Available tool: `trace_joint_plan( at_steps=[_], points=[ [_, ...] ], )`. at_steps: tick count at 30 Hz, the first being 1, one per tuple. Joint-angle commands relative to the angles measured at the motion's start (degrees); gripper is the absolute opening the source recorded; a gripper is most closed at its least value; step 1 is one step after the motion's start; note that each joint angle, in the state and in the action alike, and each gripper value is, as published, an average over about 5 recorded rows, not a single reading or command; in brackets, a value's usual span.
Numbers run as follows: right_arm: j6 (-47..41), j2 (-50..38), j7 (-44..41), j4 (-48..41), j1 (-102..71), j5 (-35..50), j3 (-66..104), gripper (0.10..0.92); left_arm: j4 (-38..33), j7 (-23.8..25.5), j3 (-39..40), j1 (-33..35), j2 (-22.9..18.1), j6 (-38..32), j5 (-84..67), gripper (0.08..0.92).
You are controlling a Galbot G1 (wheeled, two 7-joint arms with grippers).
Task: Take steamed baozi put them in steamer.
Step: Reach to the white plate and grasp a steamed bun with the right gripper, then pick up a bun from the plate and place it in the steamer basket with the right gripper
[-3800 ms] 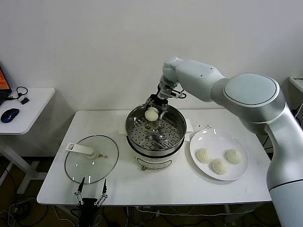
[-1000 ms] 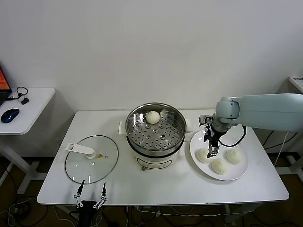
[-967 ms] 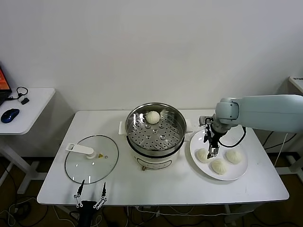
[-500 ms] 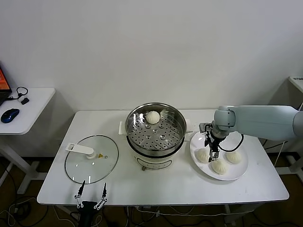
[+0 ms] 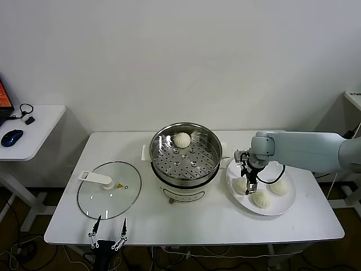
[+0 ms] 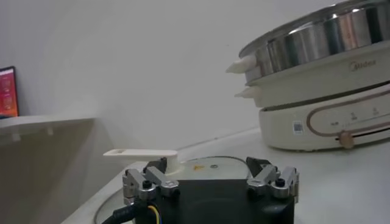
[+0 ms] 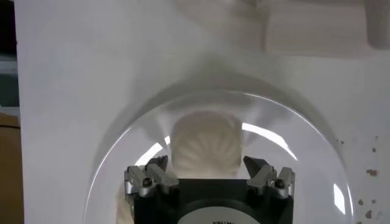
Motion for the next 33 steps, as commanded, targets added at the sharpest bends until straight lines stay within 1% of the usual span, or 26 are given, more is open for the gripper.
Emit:
trace_joint_plan(
  at_steps=[1, 4, 9, 12, 18, 26, 29, 33],
  points=[
    [0.1, 0.0, 0.2, -0.6, -1.1, -0.6, 0.8, 0.799, -0.1, 0.0, -0.1, 0.0, 0.0, -0.1, 0.0, 0.823],
    [0.1, -0.1, 0.2, -0.3, -0.7, -0.6, 0.7, 0.737, -0.1, 0.0, -0.1, 0.1, -0.1, -0.1, 0.1, 0.823],
    [0.1, -0.5, 0.2, 0.1, 0.2, -0.8, 0.5, 0.598, -0.2, 0.0, -0.2, 0.0, -0.1, -0.1, 0.1, 0.823],
    [0.2, -0.9, 0.0, 0.9, 1.7, -0.8, 0.2, 0.550, -0.3, 0.0, -0.2, 0.1, -0.1, -0.1, 0.1, 0.823],
    [1.3, -2.1, -1.9, 6.9, 13.7, 2.0, -5.6, 0.540, -0.6, 0.0, -0.5, 0.1, 0.0, 0.0, 0.1, 0.823],
    [3.5, -1.4, -8.4, 18.4, 39.8, 12.2, -19.5, 0.543, -0.5, 0.1, -0.2, 0.2, 0.1, 0.1, 0.6, 0.823],
    [4.8, 0.1, -11.8, 20.2, 47.4, 16.3, -23.3, 0.543, -0.4, 0.1, -0.1, 0.4, 0.0, 0.1, 0.9, 0.823],
    [5.0, 2.2, -13.9, 20.7, 52.1, 20.1, -23.1, 0.543, -0.4, 0.2, 0.2, 0.5, -0.1, 0.2, 1.2, 0.823]
  ],
)
